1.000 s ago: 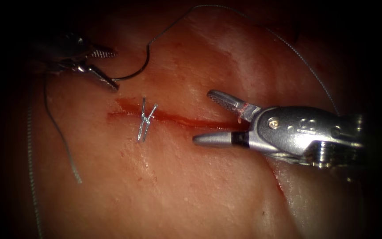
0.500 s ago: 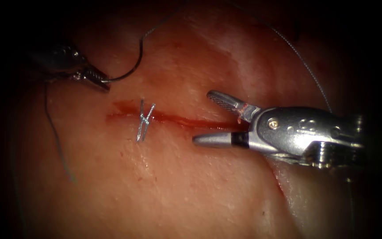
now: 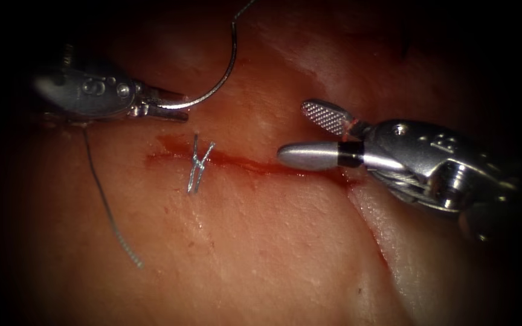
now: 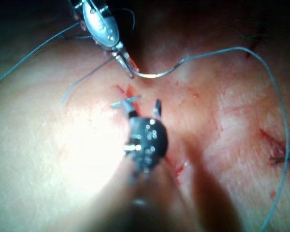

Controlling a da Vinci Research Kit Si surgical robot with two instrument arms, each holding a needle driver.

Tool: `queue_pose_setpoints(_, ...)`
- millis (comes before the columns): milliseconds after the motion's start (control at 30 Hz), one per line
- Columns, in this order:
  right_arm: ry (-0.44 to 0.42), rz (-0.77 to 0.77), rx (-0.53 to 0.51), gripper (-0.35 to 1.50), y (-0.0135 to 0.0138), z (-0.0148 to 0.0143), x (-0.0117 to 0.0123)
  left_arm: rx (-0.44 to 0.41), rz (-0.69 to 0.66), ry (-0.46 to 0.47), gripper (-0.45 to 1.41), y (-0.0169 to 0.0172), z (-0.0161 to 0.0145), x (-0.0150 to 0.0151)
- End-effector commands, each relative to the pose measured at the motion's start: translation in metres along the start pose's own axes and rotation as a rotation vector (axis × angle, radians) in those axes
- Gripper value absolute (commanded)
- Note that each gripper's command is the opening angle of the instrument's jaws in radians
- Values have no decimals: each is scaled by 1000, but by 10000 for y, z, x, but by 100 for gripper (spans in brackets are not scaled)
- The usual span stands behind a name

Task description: Wound Closure

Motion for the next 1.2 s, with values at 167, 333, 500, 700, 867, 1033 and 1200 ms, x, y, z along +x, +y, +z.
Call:
queue_pose_setpoints(167, 37, 126, 42, 106, 6, 12, 4, 49, 71, 36, -45, 9, 7, 3)
queue_pose_setpoints(333, 37, 187, 67, 106, 23, 23, 11, 91, 129, 44, -45, 22, 1, 8)
queue_pose_setpoints(500, 44, 234, 96, 108, 39, 36, 17, 111, 175, 55, -45, 32, -4, 14)
queue_pose_setpoints(700, 60, 291, 220, 116, 41, 48, 18, 133, 225, 61, -45, 36, -7, 19)
queue_pose_setpoints(867, 77, 302, 299, 121, 27, 51, 20, 139, 243, 53, -45, 36, -6, 21)
queue_pose_setpoints(1033, 70, 303, 317, 120, 16, 59, 21, 140, 247, 51, -45, 37, -4, 23)
queue_pose_setpoints(1200, 84, 297, 302, 99, 16, 70, 21, 146, 259, 58, -45, 41, -3, 29)
